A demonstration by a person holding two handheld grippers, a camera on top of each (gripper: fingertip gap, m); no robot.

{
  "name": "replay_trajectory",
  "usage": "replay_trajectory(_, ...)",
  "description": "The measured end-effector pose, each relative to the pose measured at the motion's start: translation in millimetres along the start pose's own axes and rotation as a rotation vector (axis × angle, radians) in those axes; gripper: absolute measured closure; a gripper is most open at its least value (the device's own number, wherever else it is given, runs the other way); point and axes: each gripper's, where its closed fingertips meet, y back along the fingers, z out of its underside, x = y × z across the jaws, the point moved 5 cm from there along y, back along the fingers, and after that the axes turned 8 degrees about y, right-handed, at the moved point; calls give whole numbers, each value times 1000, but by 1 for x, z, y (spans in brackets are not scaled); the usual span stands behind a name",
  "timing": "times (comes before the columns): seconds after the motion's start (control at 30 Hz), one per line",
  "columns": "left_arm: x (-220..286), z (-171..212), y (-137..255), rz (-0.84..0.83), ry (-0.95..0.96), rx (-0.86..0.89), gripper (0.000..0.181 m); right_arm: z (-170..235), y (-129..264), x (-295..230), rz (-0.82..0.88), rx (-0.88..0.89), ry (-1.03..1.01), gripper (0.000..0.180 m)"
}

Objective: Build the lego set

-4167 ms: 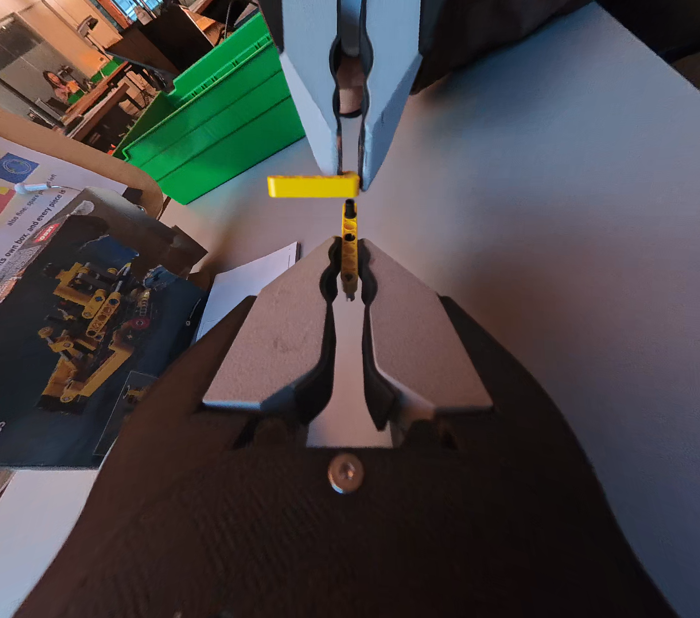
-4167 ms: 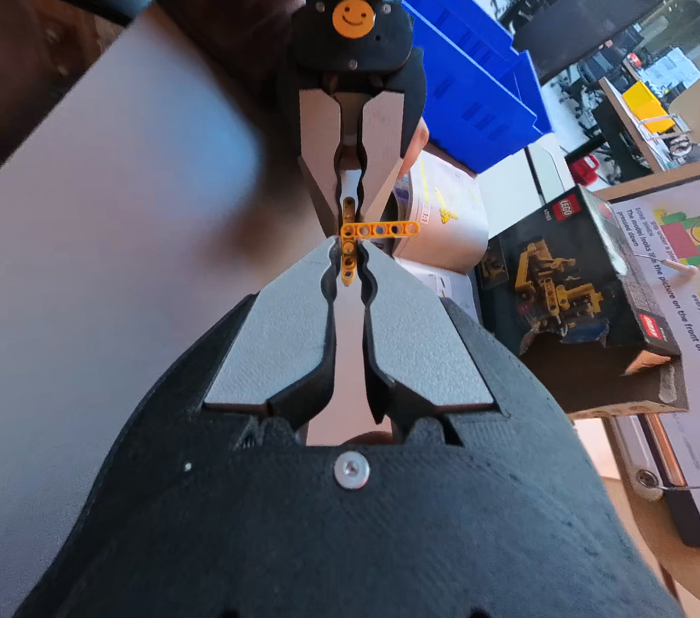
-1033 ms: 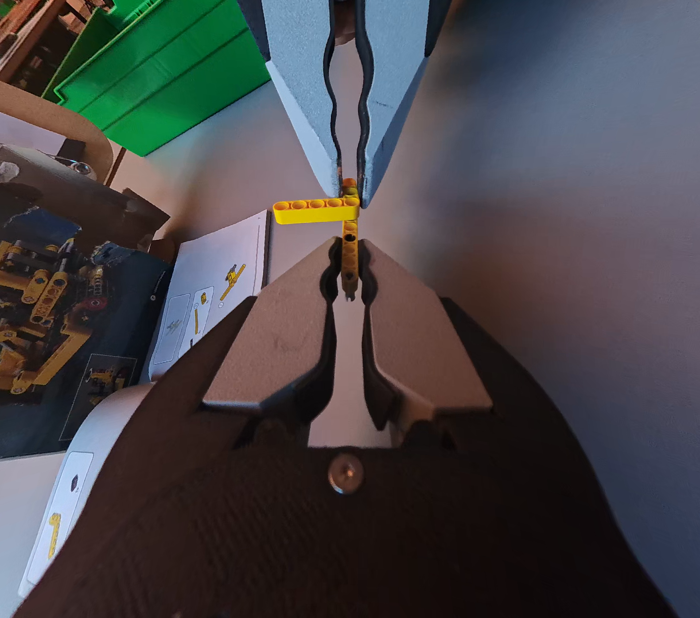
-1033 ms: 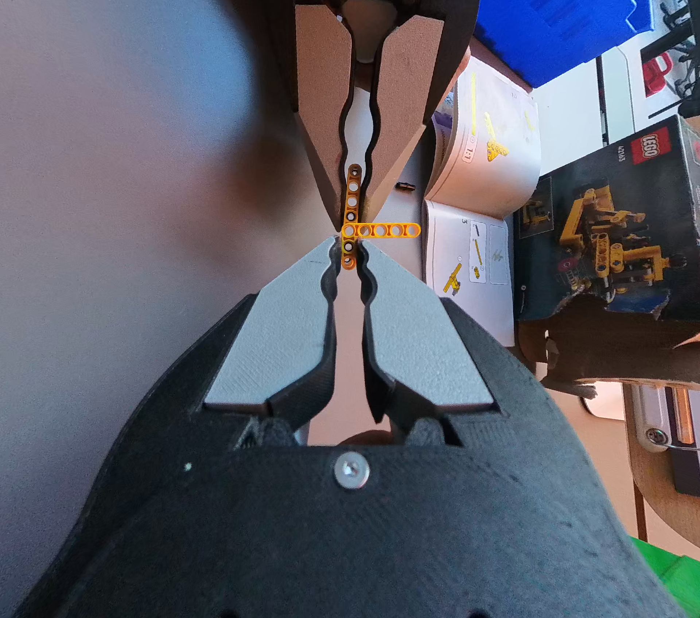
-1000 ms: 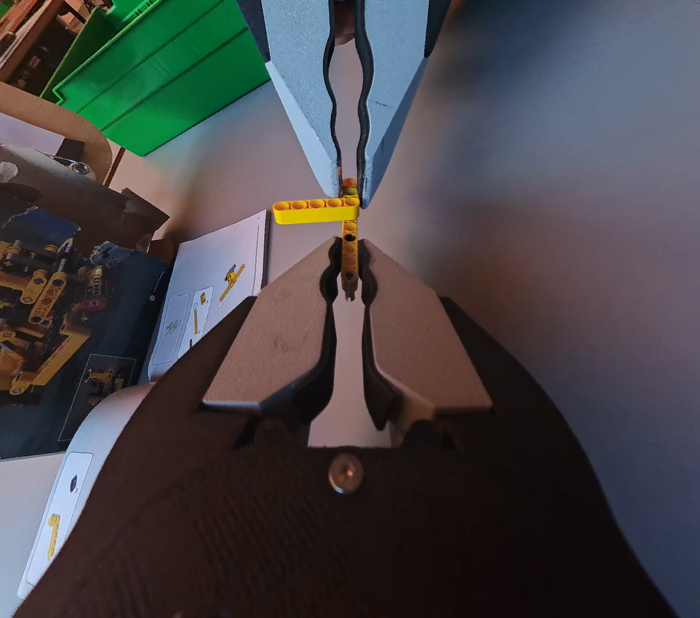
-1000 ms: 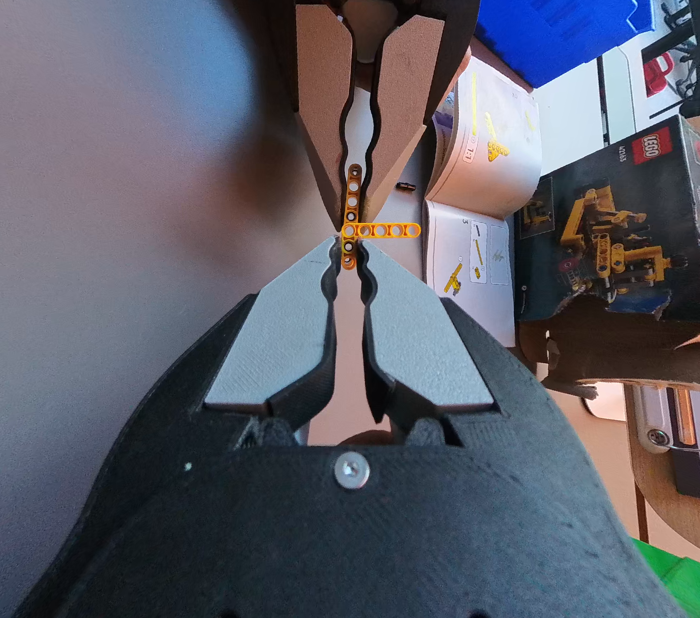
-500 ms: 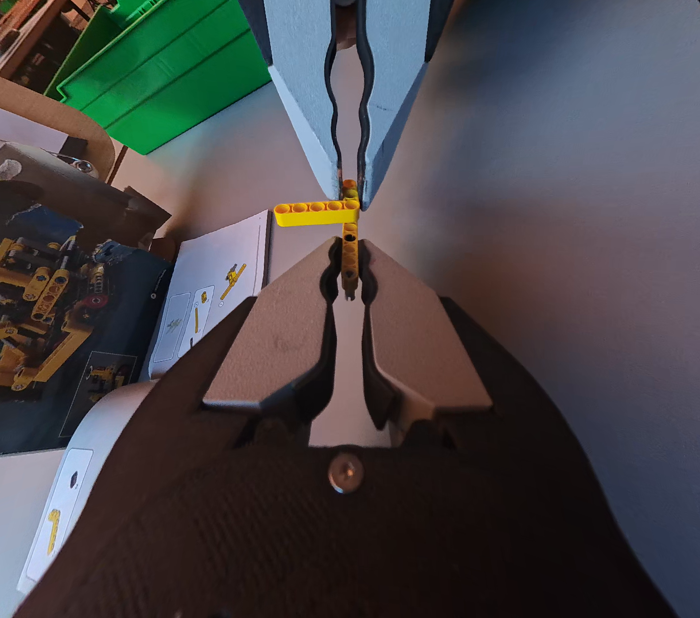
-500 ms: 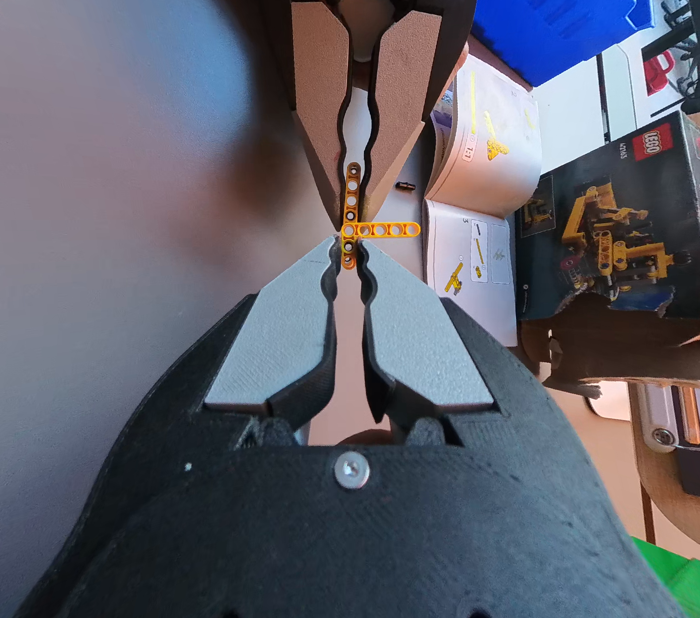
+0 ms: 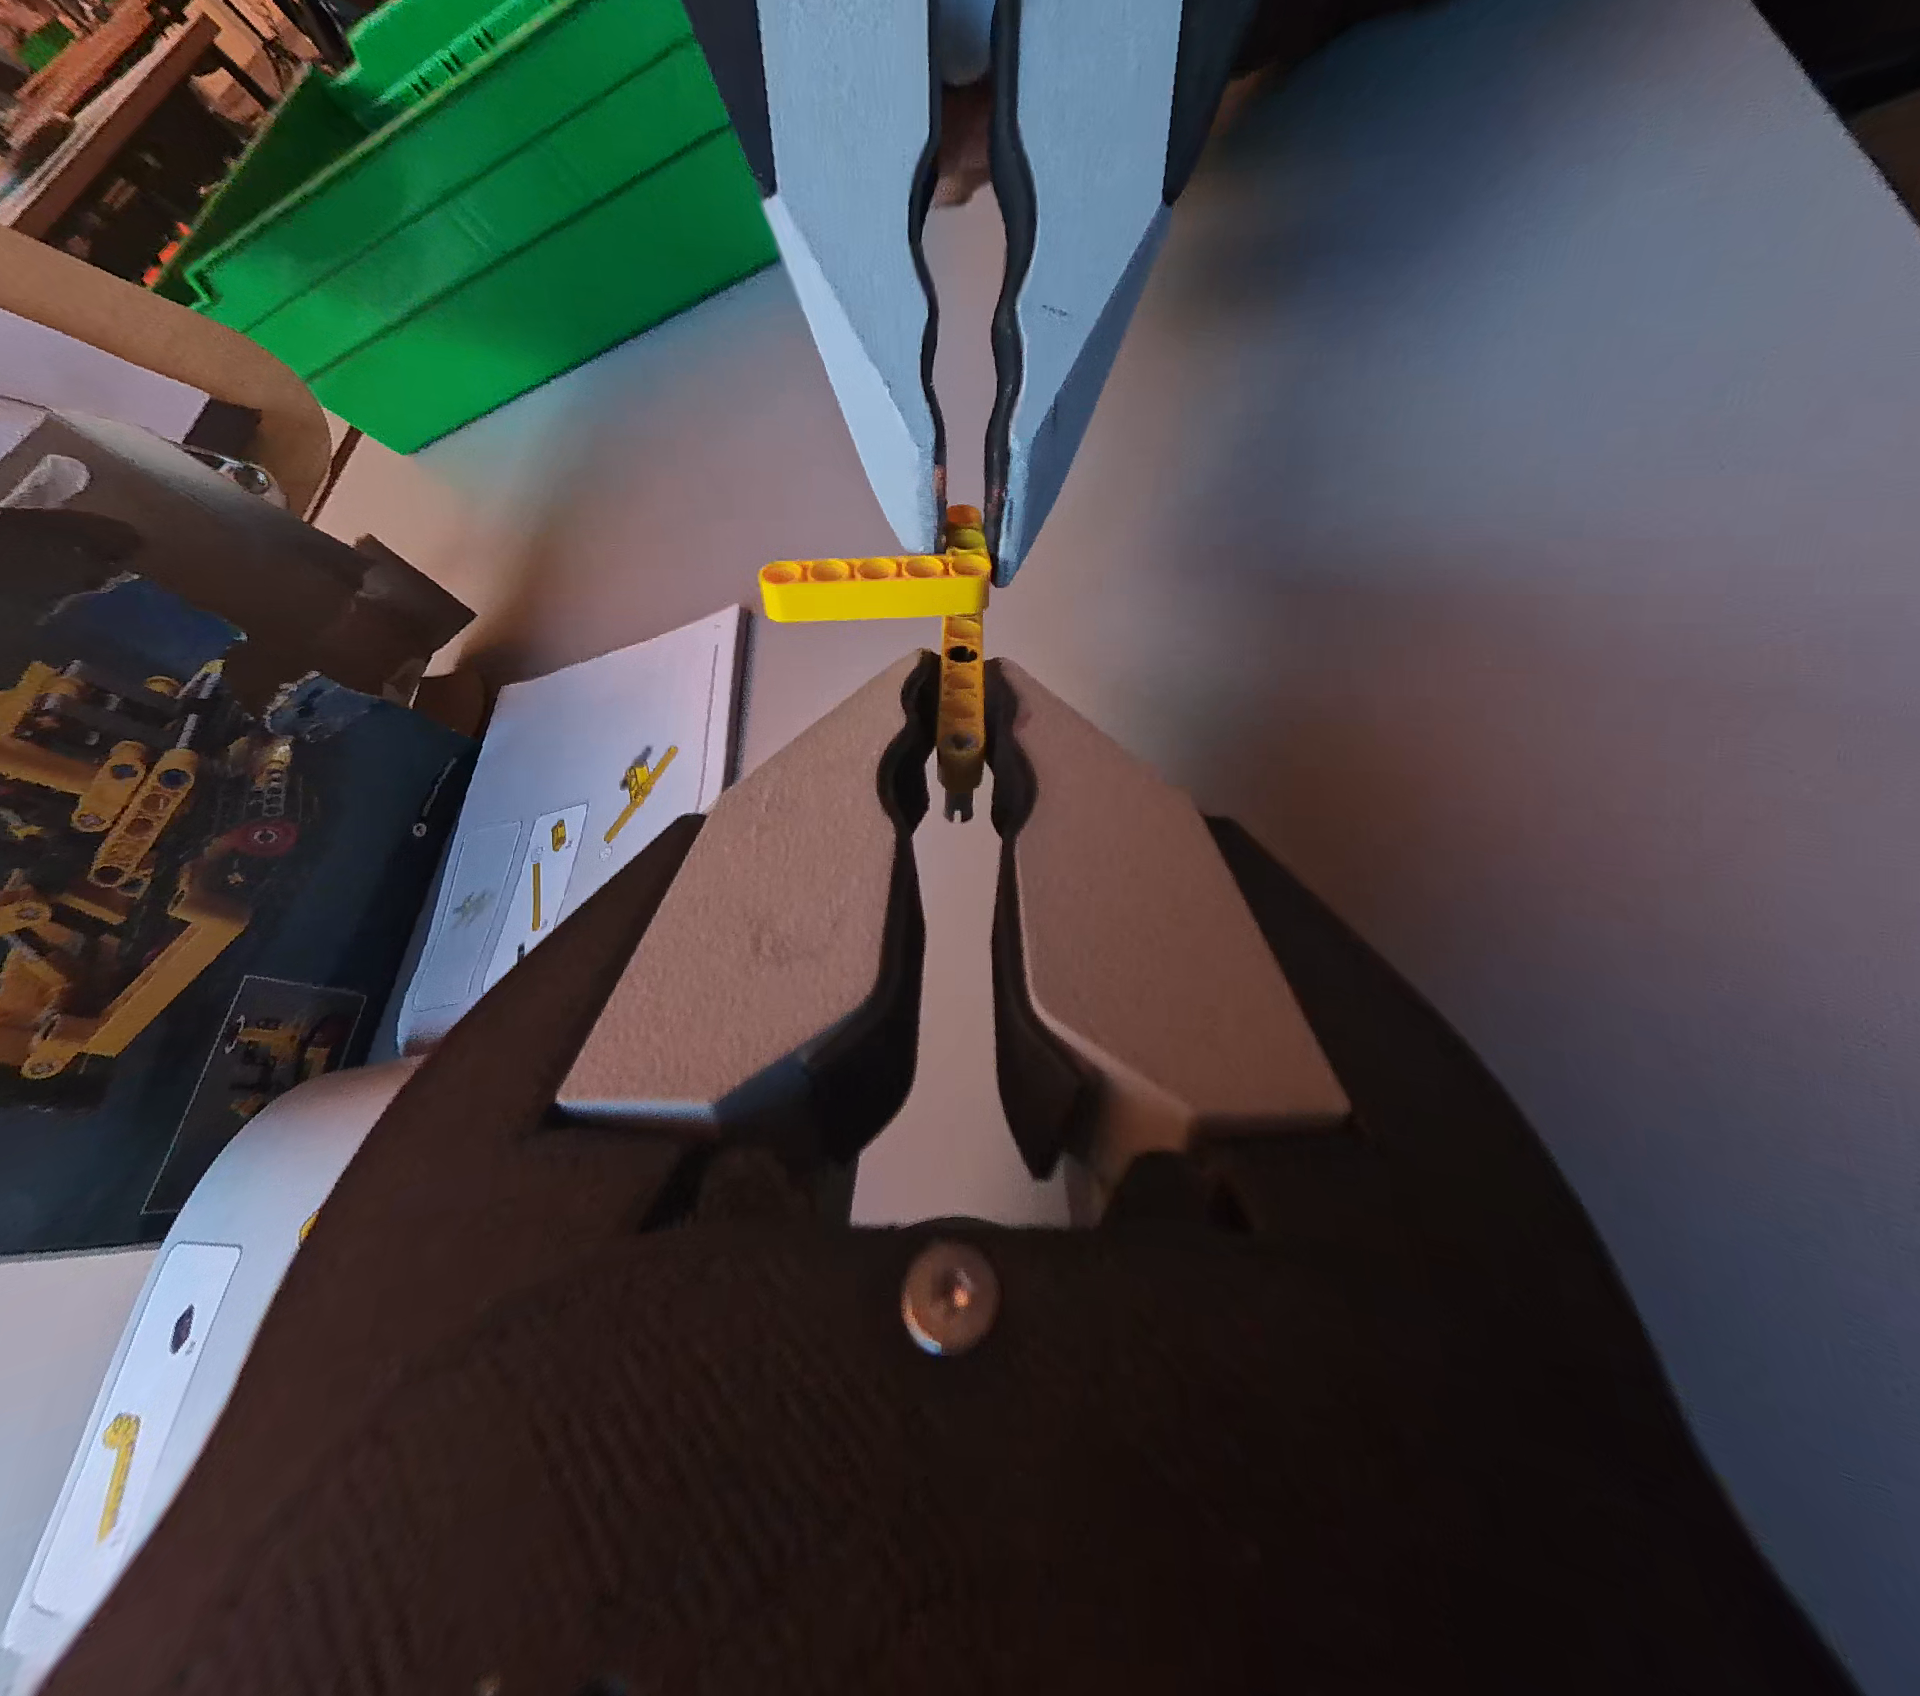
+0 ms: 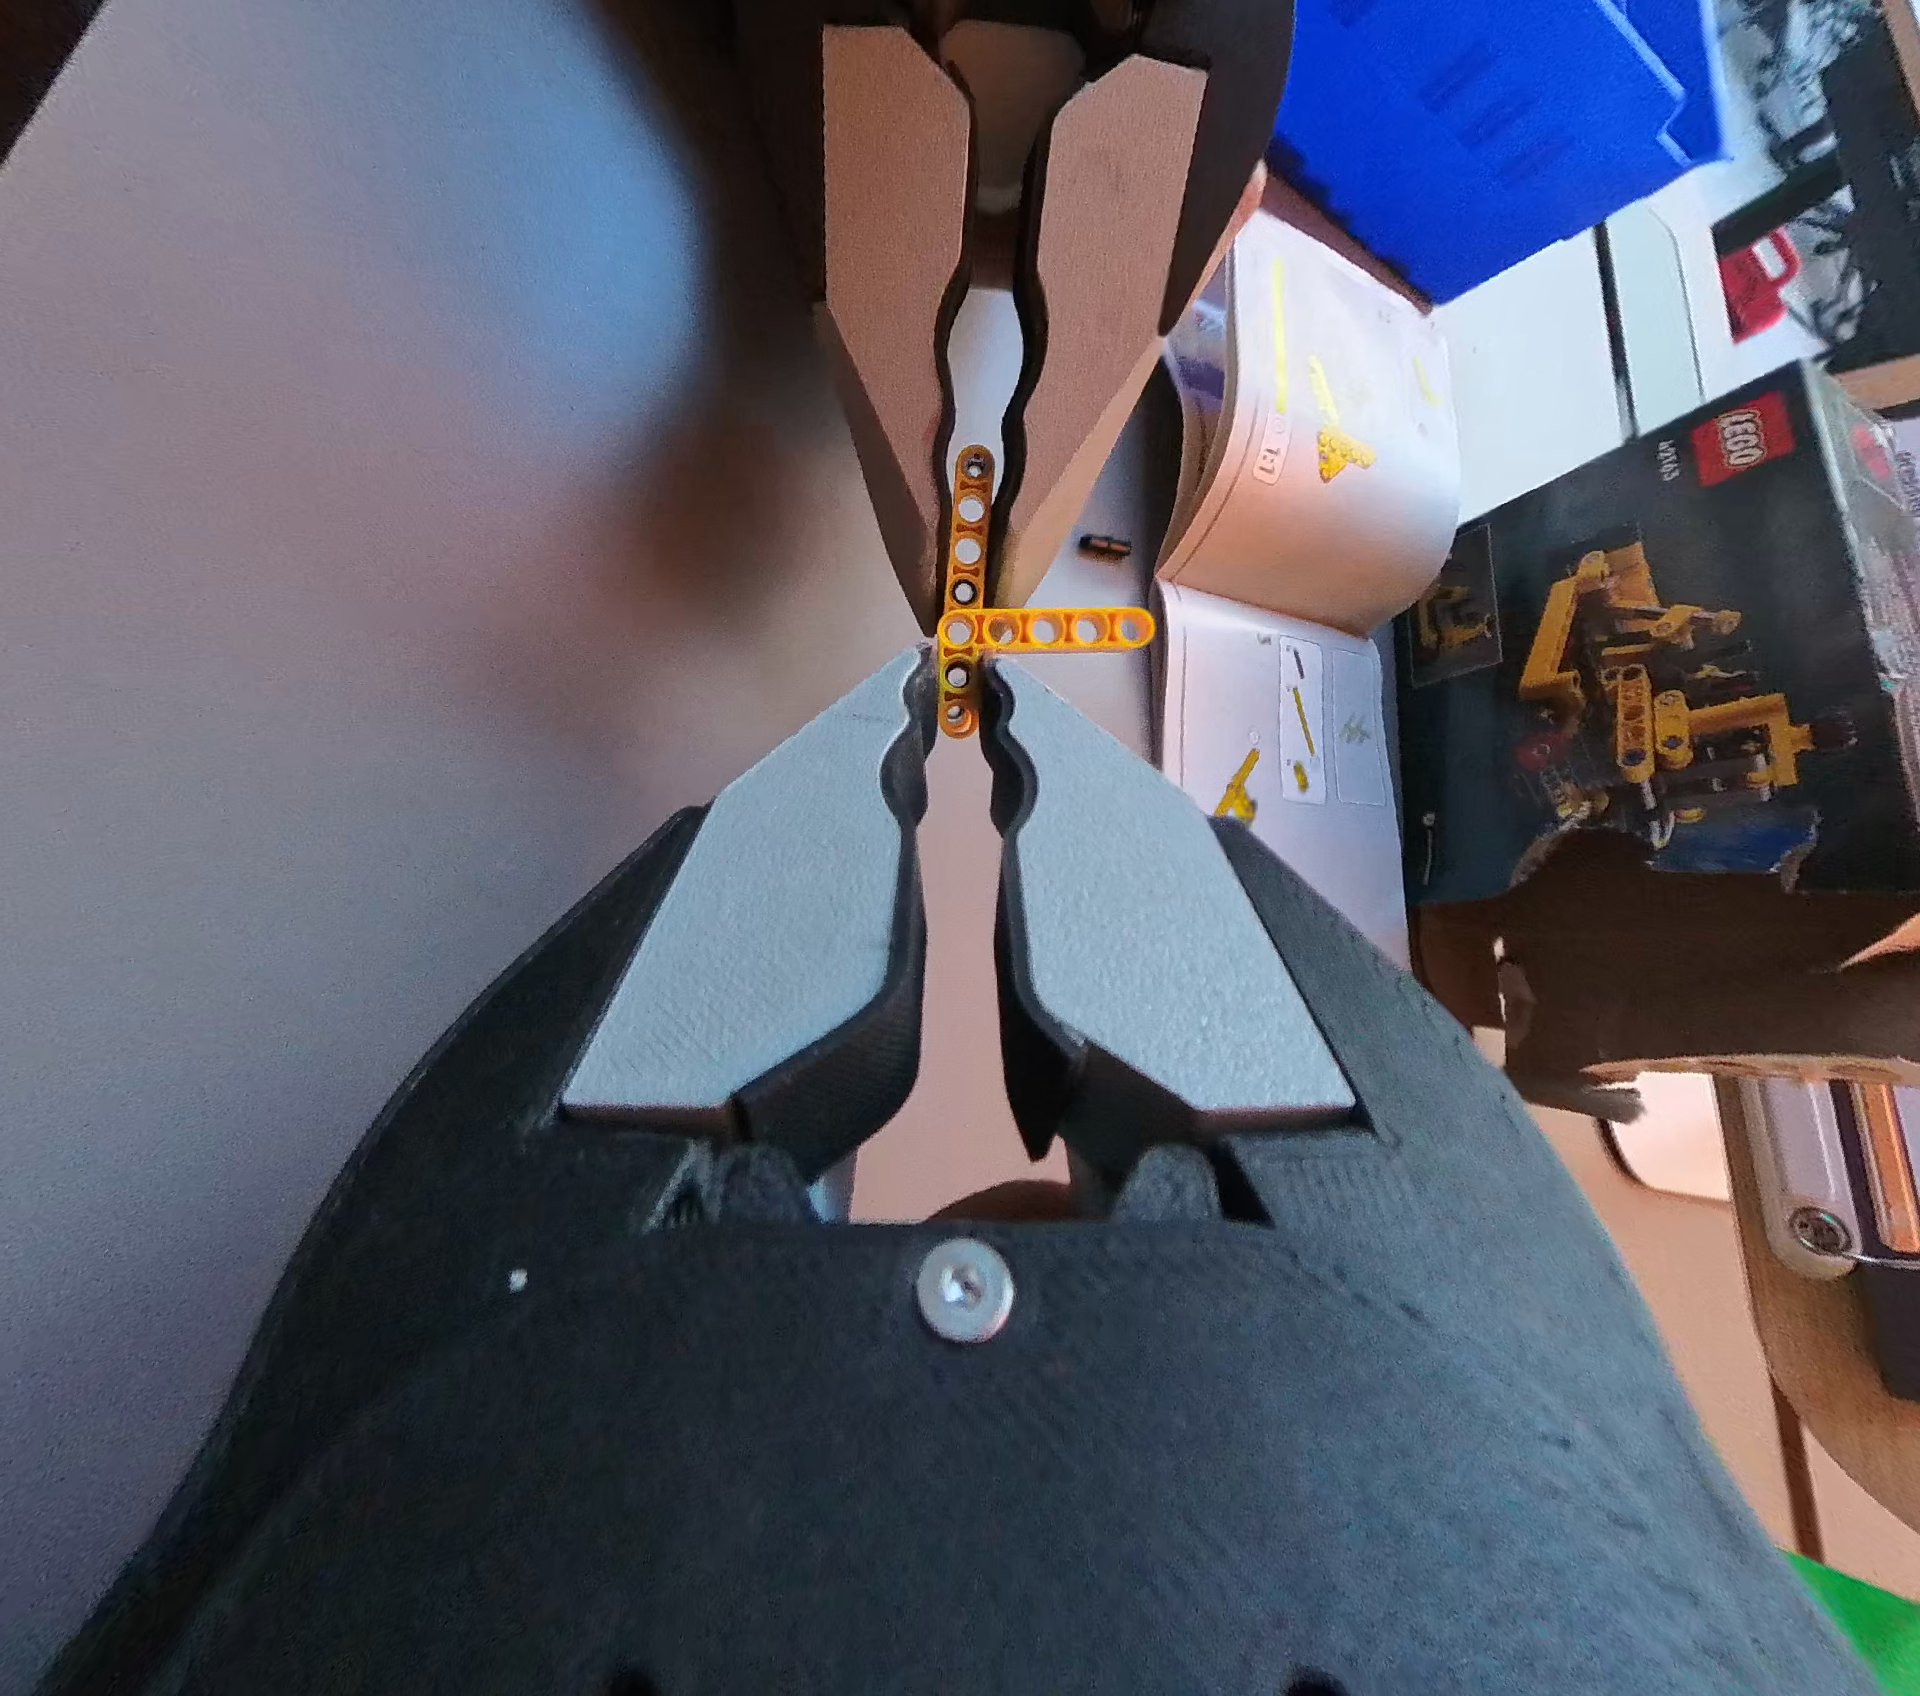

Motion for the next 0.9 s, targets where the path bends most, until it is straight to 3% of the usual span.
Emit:
replay_trajectory(0.33,-6,-8,8,11,76,93,177,-5,8,7,50,123,-44,175)
replay_trajectory(0.8,1,-7,-1,-4,-38,74,176,8,-14,-3,31,-20,22,173)
replay_trajectory(0.9,2,-9,2,4,-48,107,176,11,-15,-2,33,-26,7,162)
